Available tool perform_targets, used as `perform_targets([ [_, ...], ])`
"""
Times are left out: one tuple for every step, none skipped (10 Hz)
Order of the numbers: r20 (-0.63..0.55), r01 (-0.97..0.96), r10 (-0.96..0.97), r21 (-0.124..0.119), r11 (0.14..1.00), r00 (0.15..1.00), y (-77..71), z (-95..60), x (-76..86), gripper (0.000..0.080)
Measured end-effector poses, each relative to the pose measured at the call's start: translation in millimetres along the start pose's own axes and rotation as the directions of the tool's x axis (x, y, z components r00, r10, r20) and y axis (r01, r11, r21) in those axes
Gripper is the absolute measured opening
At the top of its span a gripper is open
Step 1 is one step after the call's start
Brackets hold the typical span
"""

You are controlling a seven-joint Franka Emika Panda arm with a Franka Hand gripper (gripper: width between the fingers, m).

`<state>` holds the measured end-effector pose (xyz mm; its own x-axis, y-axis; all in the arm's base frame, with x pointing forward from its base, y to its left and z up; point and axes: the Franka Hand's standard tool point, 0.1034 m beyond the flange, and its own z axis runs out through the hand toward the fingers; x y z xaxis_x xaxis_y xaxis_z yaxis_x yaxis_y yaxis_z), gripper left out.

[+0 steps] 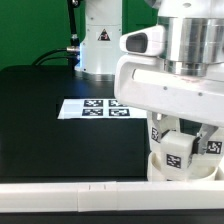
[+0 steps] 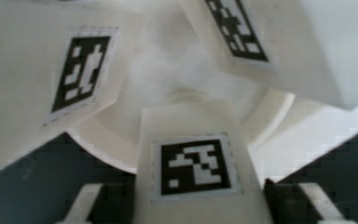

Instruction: Assemble stool

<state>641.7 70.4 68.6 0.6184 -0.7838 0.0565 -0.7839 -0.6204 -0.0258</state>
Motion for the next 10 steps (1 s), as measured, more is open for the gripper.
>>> perform_targets([
  [0.010,-0.112,0.112,-0.004,0.994,0.994,3.8,0.4,1.7,0.0340],
  [0.010,-0.153,0.153,-0.006,0.988,0.988,5.0,0.5,1.8,0.0340],
  [0.001,-0.210,0.210,-0.008,0.978,0.978,7.5,0.8,0.8,0.0340],
  [-0.010,-0.249,0.249,-0.007,0.968,0.968,8.8,0.7,0.9,0.0340],
  [-0.010,-0.276,0.276,-0.012,0.961,0.961,10.2,0.7,1.2,0.0340],
  [-0.009,-0.268,0.268,-0.012,0.963,0.963,10.0,1.1,0.7,0.0340],
  [-0.008,-0.262,0.262,-0.007,0.965,0.965,8.7,-2.1,0.6,0.0506],
  [0.001,-0.257,0.257,0.011,0.966,0.966,7.3,-14.5,-0.7,0.0619],
  [0.009,-0.246,0.246,0.028,0.969,0.969,7.5,-28.4,0.3,0.0640],
  [0.017,-0.242,0.242,0.053,0.969,0.970,5.7,-46.4,2.7,0.0640],
])
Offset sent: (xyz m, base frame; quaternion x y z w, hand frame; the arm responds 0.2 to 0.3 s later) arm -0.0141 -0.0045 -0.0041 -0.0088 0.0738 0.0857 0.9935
